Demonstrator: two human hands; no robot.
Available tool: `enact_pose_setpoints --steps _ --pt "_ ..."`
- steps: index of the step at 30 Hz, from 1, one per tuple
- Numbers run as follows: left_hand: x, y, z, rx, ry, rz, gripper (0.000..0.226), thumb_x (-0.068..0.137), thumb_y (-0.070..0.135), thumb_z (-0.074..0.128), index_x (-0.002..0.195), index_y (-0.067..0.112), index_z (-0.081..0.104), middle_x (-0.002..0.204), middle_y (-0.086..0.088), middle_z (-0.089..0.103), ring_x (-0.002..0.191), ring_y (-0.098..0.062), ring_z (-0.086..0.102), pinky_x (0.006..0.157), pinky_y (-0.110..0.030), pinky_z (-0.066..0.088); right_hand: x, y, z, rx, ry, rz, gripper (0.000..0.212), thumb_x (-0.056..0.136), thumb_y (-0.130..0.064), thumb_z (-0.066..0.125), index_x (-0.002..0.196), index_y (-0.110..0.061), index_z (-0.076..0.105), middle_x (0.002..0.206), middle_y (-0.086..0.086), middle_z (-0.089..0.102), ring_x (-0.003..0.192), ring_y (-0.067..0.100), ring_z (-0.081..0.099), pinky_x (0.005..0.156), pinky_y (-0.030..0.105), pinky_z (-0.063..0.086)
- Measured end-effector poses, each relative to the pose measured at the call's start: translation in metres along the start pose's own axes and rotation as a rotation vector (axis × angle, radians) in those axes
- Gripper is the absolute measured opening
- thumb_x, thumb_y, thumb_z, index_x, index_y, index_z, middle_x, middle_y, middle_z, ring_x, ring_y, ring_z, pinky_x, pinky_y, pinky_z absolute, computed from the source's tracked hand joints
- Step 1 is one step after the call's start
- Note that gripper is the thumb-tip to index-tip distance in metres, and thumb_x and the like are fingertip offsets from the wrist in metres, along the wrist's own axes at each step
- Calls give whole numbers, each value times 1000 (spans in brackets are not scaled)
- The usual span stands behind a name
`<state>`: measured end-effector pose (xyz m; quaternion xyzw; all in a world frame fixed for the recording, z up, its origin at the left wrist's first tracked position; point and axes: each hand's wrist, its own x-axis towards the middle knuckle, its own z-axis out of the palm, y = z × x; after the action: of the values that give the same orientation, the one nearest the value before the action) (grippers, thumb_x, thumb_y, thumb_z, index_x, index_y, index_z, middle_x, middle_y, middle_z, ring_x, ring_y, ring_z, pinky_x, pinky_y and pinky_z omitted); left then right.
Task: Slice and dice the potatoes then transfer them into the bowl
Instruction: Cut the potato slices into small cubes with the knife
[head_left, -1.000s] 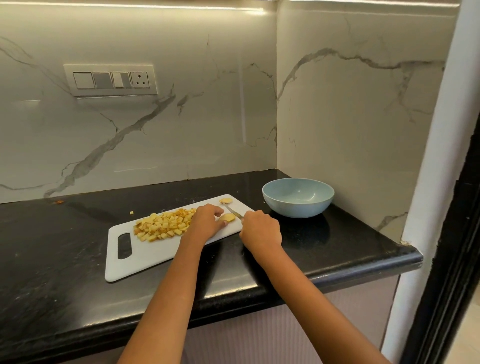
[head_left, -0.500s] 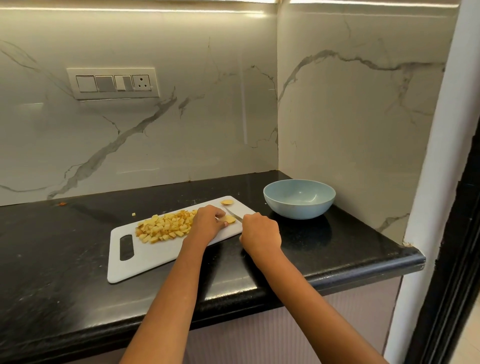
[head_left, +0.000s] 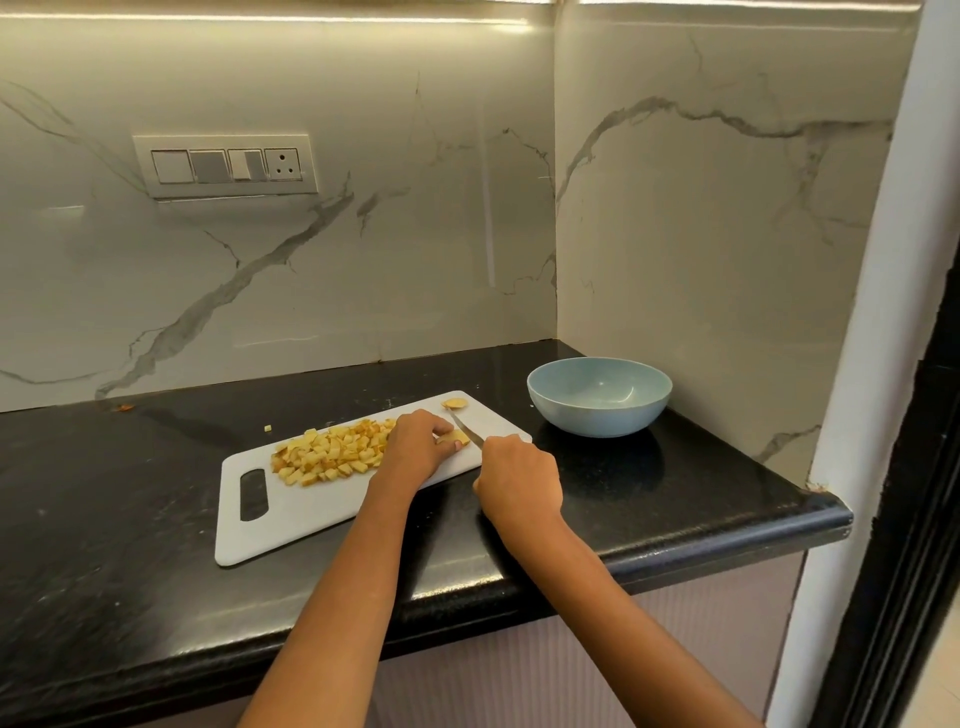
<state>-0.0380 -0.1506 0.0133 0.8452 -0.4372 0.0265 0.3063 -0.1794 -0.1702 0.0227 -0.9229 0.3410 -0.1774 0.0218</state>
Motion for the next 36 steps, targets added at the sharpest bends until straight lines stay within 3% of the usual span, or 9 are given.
enact_pose_setpoints --steps 5,9,11,16,21,26,30,33,36 --pt "1 0 0 7 -16 -3 20 87 19 61 101 8 71 97 -10 68 94 -24 60 77 -28 42 -1 0 0 -14 2 -19 26 96 -19 47 118 -7 54 110 11 61 94 23 62 73 28 44" --pt "0 1 -1 -1 -20 8 19 87 18 61 101 10 72 100 -10 69 88 -21 58 73 -25 39 1 -2 4 -35 18 -29 23 97 -16 46 115 -7 56 109 10 61 94 23 62 68 26 39" --pt "-1 2 -2 -3 -21 12 19 87 16 61 100 9 73 91 -11 68 79 -17 54 68 -23 37 5 -4 6 -62 28 -32 22 97 -12 44 114 -7 57 110 10 61 94 22 63 66 25 38" --pt "-4 6 -5 -19 -18 2 14 87 11 59 82 16 71 77 -10 59 75 -17 50 67 -26 38 15 -13 4 -99 30 -117 26 96 -1 40 116 -5 55 114 12 58 100 24 62 74 28 48" --pt "-3 1 -3 -60 3 16 19 85 15 63 100 8 73 98 -8 70 84 -20 59 70 -25 38 1 -1 9 -167 44 -136 23 97 -3 38 109 -5 57 105 10 62 90 22 63 61 27 38" --pt "-1 -4 -2 -37 -22 35 12 85 15 64 88 7 73 96 -13 70 82 -22 58 72 -31 41 10 -2 7 -105 53 -82 23 97 -6 41 114 -6 57 111 11 60 97 23 62 66 26 37" --pt "1 -4 -2 -49 -7 -5 31 84 14 66 114 5 66 116 -10 65 100 -23 60 87 -29 44 8 3 7 -38 46 -23 23 98 -10 42 117 -6 54 114 11 59 99 24 61 70 27 41" --pt "1 -5 -4 -52 10 -10 30 83 13 67 112 5 66 114 -10 66 103 -23 60 91 -30 45 3 1 5 -14 44 -42 23 97 -11 43 116 -4 53 113 12 59 97 24 61 70 27 39" --pt "-1 -4 -4 -64 9 8 21 84 11 65 104 6 70 106 -11 69 95 -21 61 86 -30 46 2 -1 4 -7 39 -58 24 97 -12 44 117 -4 53 113 12 59 97 24 61 71 27 39"
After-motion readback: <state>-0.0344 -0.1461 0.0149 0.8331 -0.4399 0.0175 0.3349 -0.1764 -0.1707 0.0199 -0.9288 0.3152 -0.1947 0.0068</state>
